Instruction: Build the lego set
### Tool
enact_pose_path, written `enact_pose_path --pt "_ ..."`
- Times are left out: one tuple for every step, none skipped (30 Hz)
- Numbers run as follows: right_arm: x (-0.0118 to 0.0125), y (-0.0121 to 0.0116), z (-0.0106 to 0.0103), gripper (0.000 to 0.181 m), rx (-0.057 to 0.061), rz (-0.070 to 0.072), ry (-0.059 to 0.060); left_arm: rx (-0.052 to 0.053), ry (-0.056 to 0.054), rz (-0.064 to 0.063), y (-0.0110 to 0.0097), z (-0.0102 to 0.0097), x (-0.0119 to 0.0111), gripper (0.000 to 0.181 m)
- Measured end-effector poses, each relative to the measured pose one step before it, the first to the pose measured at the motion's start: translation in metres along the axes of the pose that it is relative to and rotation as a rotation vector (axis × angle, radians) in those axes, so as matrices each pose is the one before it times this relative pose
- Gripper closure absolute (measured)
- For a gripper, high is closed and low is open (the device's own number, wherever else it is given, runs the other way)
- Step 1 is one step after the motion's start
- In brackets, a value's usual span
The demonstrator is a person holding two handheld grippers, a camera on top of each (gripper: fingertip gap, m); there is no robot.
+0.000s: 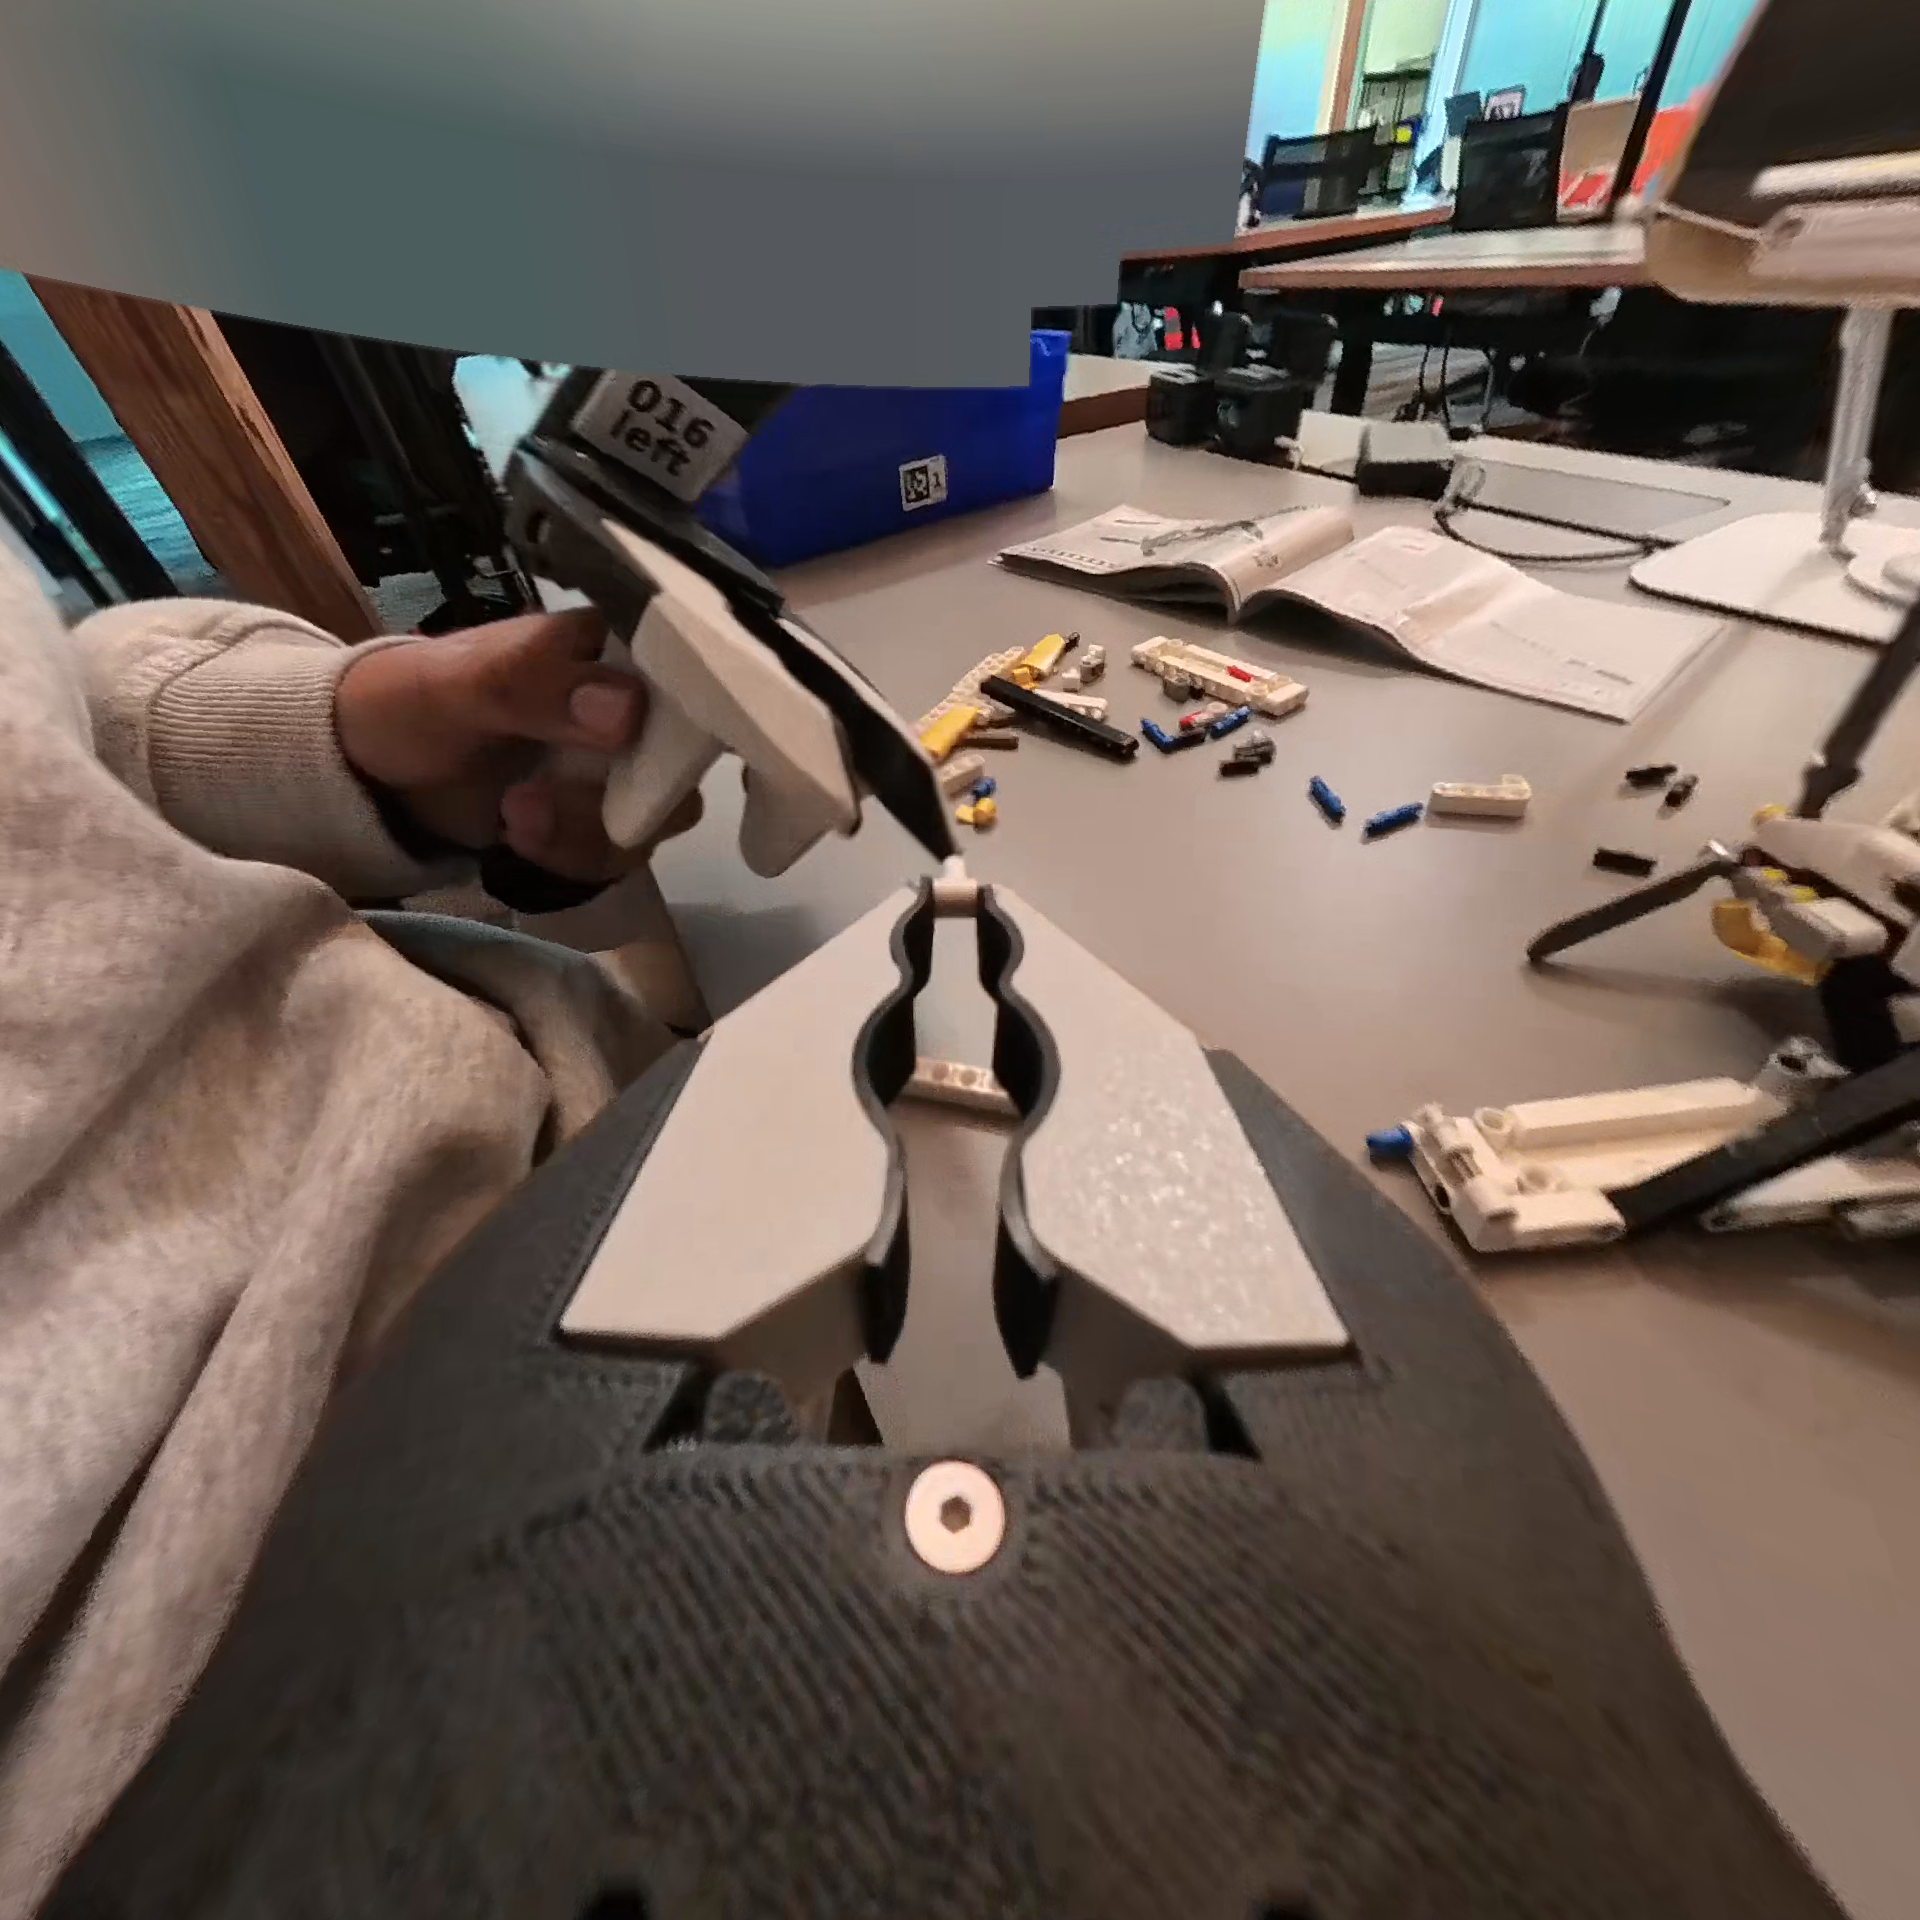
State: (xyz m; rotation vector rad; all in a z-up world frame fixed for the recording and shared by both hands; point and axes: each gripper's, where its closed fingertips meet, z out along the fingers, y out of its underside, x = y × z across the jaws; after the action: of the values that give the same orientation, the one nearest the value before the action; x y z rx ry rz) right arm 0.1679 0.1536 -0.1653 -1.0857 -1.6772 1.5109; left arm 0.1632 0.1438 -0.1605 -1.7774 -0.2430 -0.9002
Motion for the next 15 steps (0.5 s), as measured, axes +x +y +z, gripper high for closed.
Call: enact_pose_path --pt "-0.0051 -0.00248 0.00287 0.175 0.0104 -0.0199 -0.0165 0.0426 0.0286 0.0117 -0.00441 -0.00236 0.00408 0.152" --pt "-0.00526 -0.00278 0.00303 0.175 0.0133 -0.0131 -0.0207 0.0176 0.0206 0.0211 -0.00125 -0.00125 0.0035 0.151" --pt "-0.00518 -0.00299 0.00285 0.175 0.0161 -0.0032 -0.0254 -0.0004 0.0126 0.0256 0.0008 -0.00093 0.00271 0.152" --pt "-0.0041 -0.00265 0.00272 0.175 0.0167 0.0089 -0.0261 -0.0037 0.0102 0.0286 0.00083 -0.00111 0.00287 0.153" --pt "-0.00218 -0.0021 0.00243 0.175 0.0149 0.0217 -0.0218 -0.0014 0.0172 0.028 -0.00007 -0.00157 0.00387 0.154" --pt "-0.00127 -0.00091 0.00231 0.175 0.0098 0.0324 -0.0231 0.0038 0.0212 0.024 -0.00117 -0.00212 0.00463 0.157" --pt "-0.00181 -0.00032 0.00225 0.175 0.0054 0.04 -0.0309 0.0049 0.0199 0.0194 -0.00147 -0.00226 0.0042 0.161" --pt "-0.00203 -0.00081 0.00192 0.175 0.0078 0.0435 -0.0332 0.0064 0.0175 0.0164 -0.00159 -0.00216 0.00362 0.163" --pt "-0.00185 -0.00171 0.00137 0.175 0.0131 0.0434 -0.0311 0.0051 0.0129 0.0114 -0.0013 -0.0018 0.00269 0.165" --pt "-0.00228 -0.00208 0.00116 0.175 0.014 0.0427 -0.0321 0.003 0.0078 0.0084 -0.00059 -0.00139 0.0018 0.167" --pt "-0.0022 -0.00186 0.00068 0.175 0.0126 0.0412 -0.0292 0.0018 0.0063 0.0116 -0.00002 -0.00106 0.00166 0.166" --pt "-0.00102 -0.00129 0.00025 0.175 0.0109 0.0365 -0.0194 0.0029 0.0006 0.0182 -0.00008 -0.00121 0.00119 0.166" --pt "-0.00024 -0.00083 -0.00024 0.175 0.0089 0.0304 -0.0111 0.0018 -0.0118 0.021 0.00002 -0.00119 -0.00053 0.166" --pt "-0.00009 -0.00094 -0.00066 0.175 0.008 0.0257 -0.0071 -0.0077 -0.0134 0.0201 0.00162 -0.00043 -0.00102 0.166" --pt "-0.00032 -0.00141 -0.00081 0.175 0.0074 0.0228 -0.0053 -0.0175 -0.0053 0.0185 0.0031 0.0003 -0.00018 0.166"
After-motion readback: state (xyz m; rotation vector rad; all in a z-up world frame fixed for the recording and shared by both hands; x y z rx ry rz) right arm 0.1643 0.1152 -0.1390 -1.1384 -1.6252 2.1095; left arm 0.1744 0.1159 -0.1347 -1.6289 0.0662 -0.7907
